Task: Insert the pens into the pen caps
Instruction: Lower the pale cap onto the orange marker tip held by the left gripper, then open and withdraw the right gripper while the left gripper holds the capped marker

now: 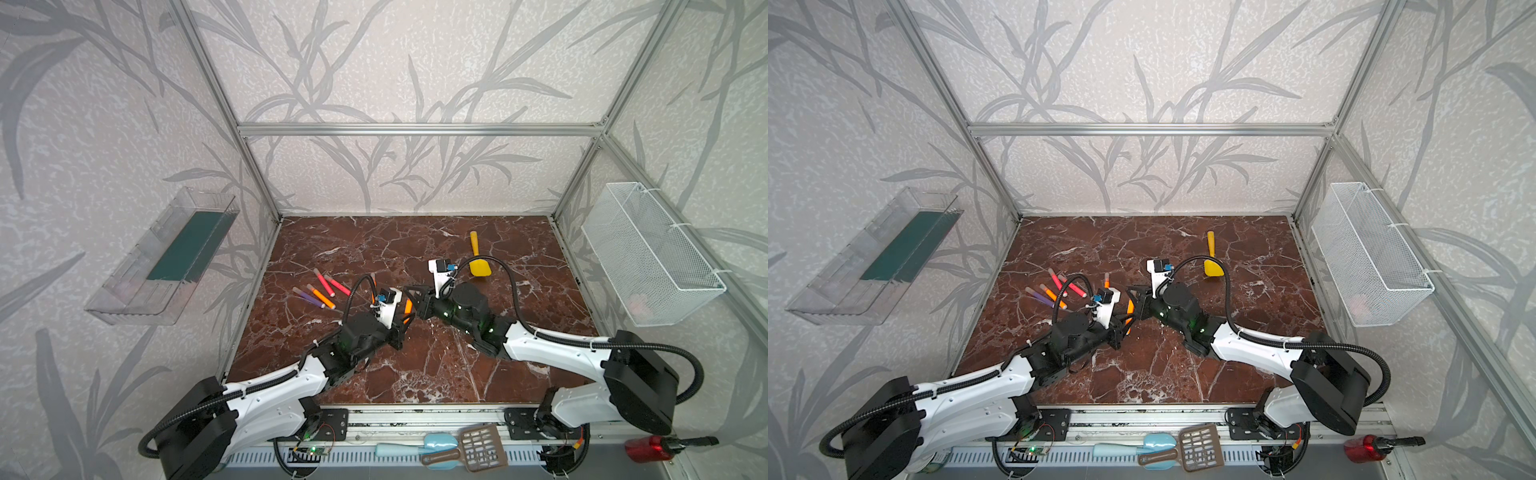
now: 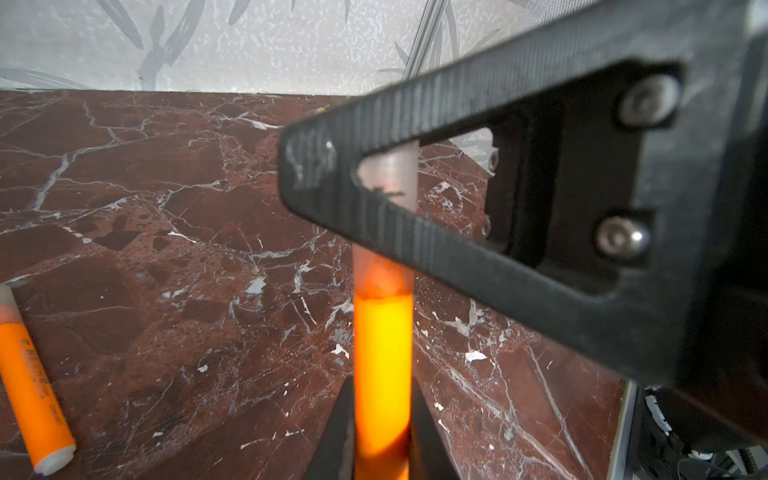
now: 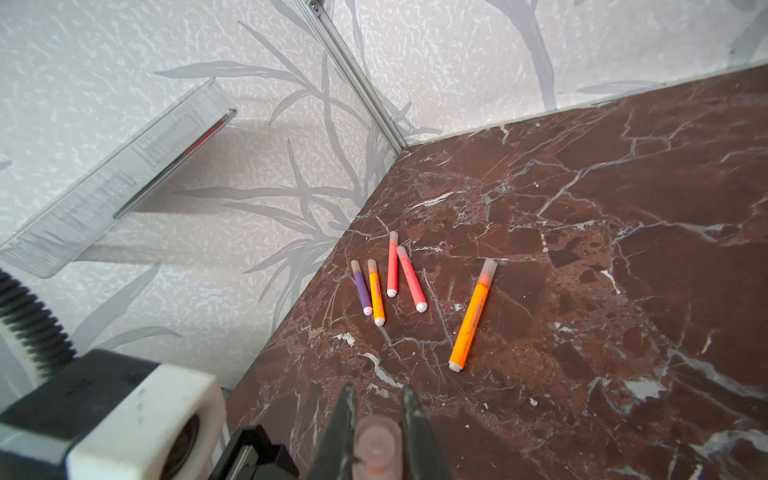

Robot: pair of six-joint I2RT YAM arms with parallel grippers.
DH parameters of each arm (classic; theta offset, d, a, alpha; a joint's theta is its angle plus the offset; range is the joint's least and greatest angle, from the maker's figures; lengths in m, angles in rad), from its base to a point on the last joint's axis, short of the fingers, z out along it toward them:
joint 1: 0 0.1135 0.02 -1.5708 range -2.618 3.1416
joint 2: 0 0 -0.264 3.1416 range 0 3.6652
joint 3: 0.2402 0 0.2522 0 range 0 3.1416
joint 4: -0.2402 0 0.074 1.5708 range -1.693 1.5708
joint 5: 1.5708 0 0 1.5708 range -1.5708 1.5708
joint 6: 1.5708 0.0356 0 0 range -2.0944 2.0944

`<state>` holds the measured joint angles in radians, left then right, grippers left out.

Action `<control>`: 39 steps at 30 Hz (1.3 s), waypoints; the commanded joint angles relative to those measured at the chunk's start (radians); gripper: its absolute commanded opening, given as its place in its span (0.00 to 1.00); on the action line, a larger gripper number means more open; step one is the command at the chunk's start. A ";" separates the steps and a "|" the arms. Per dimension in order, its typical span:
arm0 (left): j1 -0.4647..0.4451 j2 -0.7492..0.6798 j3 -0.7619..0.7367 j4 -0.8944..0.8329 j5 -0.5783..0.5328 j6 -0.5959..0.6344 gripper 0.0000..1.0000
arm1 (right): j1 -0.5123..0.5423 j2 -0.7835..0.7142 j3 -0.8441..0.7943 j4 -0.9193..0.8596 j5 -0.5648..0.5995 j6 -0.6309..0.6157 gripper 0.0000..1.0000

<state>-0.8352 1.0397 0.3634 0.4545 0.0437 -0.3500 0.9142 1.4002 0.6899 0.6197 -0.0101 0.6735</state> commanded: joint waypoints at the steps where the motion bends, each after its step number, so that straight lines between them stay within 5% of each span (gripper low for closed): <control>1: 0.035 -0.015 0.091 0.036 -0.140 -0.004 0.00 | 0.027 0.002 -0.102 0.029 -0.107 0.033 0.00; 7: 0.120 -0.063 0.110 0.083 0.031 -0.033 0.00 | 0.037 -0.002 -0.194 0.172 -0.195 -0.030 0.00; 12: 0.120 -0.079 0.152 0.009 -0.117 0.018 0.00 | 0.100 -0.035 -0.132 -0.191 0.018 0.096 0.00; 19: 0.118 -0.010 0.178 0.054 -0.278 0.097 0.00 | 0.309 -0.005 -0.070 -0.264 0.141 0.232 0.00; 27: 0.119 0.014 0.181 0.038 -0.206 0.087 0.00 | 0.282 -0.109 -0.098 -0.267 0.306 0.119 0.00; 33: 0.094 0.110 0.158 0.019 -0.117 0.064 0.00 | 0.149 -0.287 -0.058 -0.488 0.439 0.046 0.52; 39: 0.082 0.224 0.139 -0.013 -0.155 -0.018 0.00 | 0.011 -0.460 -0.034 -0.729 0.567 0.067 0.80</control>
<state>-0.7475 1.2270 0.5060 0.4339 -0.0414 -0.3012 0.9733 0.9962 0.6334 0.0799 0.4759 0.7425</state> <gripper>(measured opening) 0.158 0.790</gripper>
